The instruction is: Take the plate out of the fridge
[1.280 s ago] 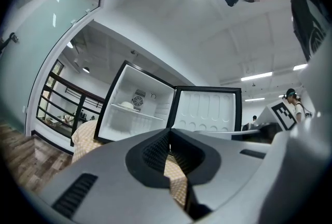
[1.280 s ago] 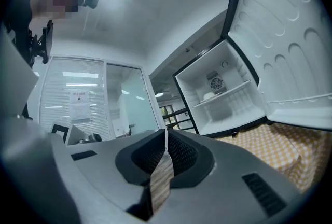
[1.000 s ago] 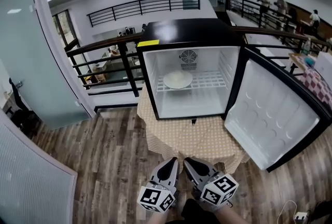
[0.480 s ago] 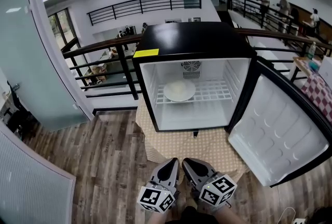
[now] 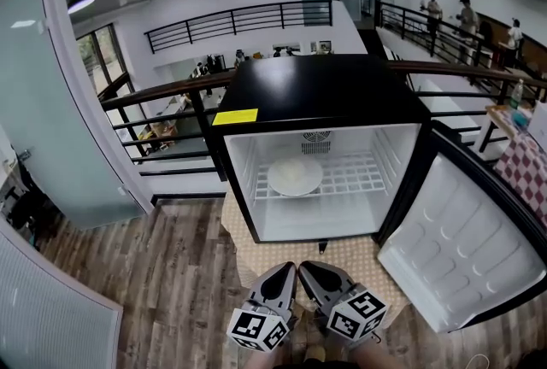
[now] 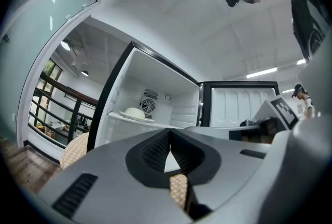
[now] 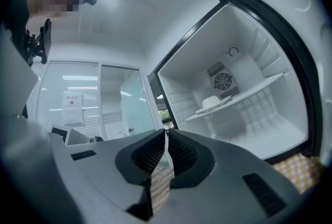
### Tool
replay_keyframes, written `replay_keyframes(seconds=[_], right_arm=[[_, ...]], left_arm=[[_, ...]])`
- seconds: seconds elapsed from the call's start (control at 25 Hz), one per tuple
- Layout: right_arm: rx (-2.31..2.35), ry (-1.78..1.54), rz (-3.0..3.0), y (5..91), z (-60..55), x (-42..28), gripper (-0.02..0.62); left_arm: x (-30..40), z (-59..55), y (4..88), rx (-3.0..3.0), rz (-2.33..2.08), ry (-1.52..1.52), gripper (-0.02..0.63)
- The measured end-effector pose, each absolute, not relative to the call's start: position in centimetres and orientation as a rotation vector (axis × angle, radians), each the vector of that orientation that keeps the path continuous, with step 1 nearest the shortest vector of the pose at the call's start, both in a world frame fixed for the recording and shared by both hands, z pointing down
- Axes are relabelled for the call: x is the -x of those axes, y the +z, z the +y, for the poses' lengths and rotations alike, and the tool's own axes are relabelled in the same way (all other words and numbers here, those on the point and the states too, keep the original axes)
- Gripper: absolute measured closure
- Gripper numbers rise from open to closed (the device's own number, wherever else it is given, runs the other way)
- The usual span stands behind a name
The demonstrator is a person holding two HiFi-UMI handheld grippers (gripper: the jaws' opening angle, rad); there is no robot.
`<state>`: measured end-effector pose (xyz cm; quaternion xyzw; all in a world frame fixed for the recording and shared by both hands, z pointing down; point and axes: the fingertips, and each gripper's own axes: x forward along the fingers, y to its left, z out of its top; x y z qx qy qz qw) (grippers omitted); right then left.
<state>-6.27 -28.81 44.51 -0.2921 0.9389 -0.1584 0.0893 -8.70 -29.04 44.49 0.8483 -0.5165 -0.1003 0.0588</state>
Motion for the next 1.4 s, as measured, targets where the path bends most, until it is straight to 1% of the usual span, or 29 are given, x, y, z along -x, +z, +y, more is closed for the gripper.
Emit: replay_keyframes(seconds=[0.44, 0.88, 1.24, 1.4], right_arm=[[0.948, -0.525, 2.758, 46.0, -31.1, 4.8, 0.553], [0.997, -0.579, 2.727, 45.1, -35.8, 7.6, 0.553], [1.112, -0.642, 2.649, 44.4, -40.1, 8.3, 0.552], [1.159, -0.763, 2.543, 45.0, -41.7, 7.7, 0.552]], left_arm=[[7.2, -31.3, 46.0, -2.569, -1.494, -0.303, 0.598], [10.0, -35.8, 45.1, -2.582, -1.475, -0.273, 0.598], [10.8, -39.8, 44.3, -2.655, -1.380, -0.247, 0.598], [10.6, -41.0, 44.4, -2.672, -1.331, -0.240, 0.597]])
